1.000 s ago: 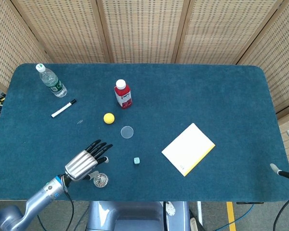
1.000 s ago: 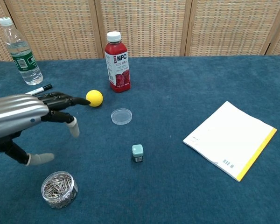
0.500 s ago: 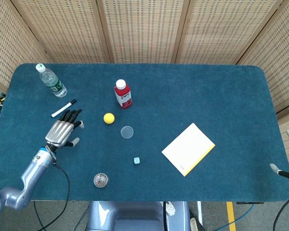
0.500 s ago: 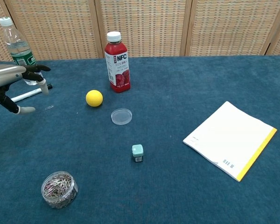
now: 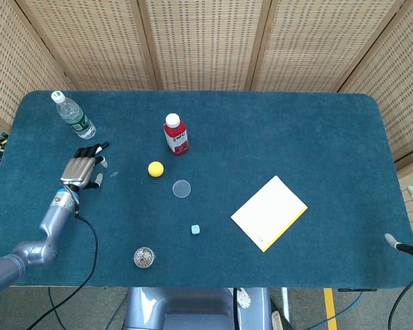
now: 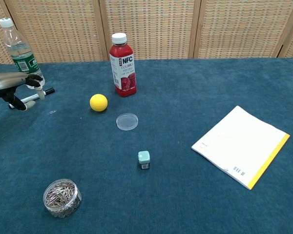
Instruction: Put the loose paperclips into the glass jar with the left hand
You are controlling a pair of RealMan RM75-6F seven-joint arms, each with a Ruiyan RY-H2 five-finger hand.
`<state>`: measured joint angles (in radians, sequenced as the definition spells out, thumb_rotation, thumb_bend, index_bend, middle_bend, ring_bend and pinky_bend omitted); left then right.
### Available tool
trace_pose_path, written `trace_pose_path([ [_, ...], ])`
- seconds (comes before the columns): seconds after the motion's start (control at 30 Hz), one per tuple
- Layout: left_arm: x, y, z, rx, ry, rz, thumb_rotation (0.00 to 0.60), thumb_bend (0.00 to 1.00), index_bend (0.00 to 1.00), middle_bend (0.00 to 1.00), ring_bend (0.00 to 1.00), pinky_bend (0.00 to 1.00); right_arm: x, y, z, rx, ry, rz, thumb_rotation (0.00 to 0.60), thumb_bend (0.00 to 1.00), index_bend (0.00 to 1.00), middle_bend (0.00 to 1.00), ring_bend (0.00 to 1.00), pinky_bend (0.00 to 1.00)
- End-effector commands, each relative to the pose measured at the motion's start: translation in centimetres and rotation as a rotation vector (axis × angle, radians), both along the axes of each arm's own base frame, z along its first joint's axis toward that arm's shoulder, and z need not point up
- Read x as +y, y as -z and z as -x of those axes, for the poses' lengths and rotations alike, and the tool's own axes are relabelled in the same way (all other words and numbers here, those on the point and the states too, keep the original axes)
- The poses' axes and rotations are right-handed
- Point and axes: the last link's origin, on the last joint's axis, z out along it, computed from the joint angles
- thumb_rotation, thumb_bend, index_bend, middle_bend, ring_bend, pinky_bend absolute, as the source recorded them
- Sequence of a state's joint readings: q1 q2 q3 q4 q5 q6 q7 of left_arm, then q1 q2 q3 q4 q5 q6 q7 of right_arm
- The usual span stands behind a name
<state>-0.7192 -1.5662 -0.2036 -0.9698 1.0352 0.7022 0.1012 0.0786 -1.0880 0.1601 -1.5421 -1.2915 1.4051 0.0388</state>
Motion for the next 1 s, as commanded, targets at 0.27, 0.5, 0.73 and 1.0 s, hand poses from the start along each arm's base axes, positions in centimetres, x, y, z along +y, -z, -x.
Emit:
trace_pose_path([
  [0.27,0.9,1.8,0.0,-0.028,-0.043,0.011,0.6,0.53,0.38,0.0,0.0,0.0,0.0,0.0,0.0,-0.003,0.002,0.0,0.6,0.0,0.0,0.0,0.0,0.0],
  [0.5,1.2,2.5,-0.1,-0.023,-0.041,0.017,0.6,0.53,0.38,0.0,0.0,0.0,-0.1,-0.1,0.2,-0.007,0.008,0.0,0.6,0.0,0.0,0.0,0.0,0.0],
  [0.73,1.0,3.5,-0.4,-0.023,-0.037,0.036,0.6,0.53,0.38,0.0,0.0,0.0,-0.1,-0.1,0.3,-0.009,0.01,0.001,0.6,0.0,0.0,0.0,0.0,0.0],
  [1.0,0.3,4.1,-0.4,-0.024,-0.026,0.062,0.6,0.53,0.38,0.0,0.0,0.0,0.0,-0.2,0.3,-0.012,0.009,0.004,0.6,0.0,0.0,0.0,0.0,0.0],
])
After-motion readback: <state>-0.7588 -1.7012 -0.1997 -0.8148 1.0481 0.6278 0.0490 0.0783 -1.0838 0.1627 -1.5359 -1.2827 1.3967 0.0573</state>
